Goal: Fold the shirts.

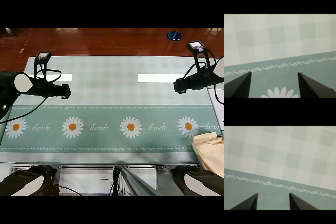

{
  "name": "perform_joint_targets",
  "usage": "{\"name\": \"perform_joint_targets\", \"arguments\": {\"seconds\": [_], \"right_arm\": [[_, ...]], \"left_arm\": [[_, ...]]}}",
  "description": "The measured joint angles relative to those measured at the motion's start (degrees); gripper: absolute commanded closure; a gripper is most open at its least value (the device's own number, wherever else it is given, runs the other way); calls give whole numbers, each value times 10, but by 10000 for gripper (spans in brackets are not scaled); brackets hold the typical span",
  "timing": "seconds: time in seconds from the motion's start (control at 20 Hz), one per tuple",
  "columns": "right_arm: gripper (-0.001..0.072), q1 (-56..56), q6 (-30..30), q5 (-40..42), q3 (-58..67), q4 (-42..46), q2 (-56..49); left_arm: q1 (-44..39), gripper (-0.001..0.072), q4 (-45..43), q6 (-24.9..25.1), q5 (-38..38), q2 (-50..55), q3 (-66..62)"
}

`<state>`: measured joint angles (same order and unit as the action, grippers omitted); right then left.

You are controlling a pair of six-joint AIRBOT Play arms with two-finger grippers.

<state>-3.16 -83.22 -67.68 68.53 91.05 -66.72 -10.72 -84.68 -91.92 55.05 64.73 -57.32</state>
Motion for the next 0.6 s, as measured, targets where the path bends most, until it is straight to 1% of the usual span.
{"name": "perform_joint_targets", "arguments": {"seconds": [0.6], "right_arm": [[234,1,-4,12,0,-9,1]], "left_arm": [[0,33,-4,-4,0,0,0]]}}
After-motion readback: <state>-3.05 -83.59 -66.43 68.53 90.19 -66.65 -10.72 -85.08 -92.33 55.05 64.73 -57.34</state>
